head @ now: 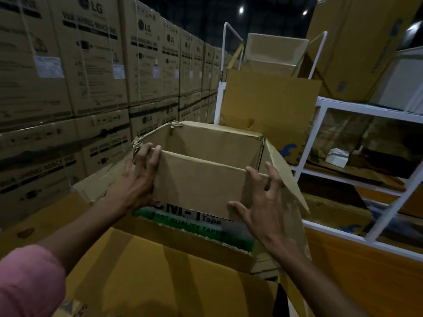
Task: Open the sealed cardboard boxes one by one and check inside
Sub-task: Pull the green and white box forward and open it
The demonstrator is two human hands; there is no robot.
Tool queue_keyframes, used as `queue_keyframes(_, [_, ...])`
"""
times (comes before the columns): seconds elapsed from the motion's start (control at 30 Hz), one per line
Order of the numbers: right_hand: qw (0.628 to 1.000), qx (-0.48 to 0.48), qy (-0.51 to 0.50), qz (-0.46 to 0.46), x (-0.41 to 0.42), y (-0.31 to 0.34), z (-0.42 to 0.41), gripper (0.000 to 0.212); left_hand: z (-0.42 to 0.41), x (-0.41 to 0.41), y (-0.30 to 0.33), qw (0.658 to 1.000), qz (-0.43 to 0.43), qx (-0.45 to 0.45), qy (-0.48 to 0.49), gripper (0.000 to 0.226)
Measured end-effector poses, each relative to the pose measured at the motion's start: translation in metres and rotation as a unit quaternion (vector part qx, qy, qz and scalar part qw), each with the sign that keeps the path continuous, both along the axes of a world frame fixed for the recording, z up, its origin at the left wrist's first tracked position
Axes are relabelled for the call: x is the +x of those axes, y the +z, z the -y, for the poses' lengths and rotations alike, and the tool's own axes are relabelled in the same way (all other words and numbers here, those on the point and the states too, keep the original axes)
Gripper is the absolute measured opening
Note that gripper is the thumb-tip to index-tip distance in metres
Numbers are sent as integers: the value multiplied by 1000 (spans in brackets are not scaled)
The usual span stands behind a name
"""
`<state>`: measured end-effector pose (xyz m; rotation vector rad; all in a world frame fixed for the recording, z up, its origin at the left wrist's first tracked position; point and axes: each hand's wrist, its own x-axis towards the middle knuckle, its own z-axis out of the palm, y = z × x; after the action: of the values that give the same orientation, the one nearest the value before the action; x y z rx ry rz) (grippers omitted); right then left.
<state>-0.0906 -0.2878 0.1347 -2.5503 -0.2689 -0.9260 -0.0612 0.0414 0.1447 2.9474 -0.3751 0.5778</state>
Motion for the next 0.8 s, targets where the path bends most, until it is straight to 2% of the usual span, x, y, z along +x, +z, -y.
queue_keyframes(0.07, [999,31,23,-31,-1,-6,-8,95,-11,2,-4,999,-44,16,19,153])
queue_keyframes(0.13, [998,30,33,-48,-3,-11,-16,94,-19,0,-7,998,-51,30,34,156])
queue_keyframes(0.23, [990,24,49,-127,-6,-24,-15,84,-25,-7,-6,994,-82,55,40,155])
queue_keyframes(0.33, [981,2,35,-190,-6,-38,-11,79,-25,-2,-8,982,-149,106,49,159])
queue_keyframes(0.43, [977,30,30,-209,-5,-45,-5,72,-21,9,-6,965,-218,141,45,164])
queue_keyframes(0.57, [968,95,34,-229,-1,-37,0,62,-11,12,8,935,-295,183,71,149])
queue_keyframes(0.8, [943,222,23,-248,6,-35,1,44,-19,14,8,916,-348,184,84,128])
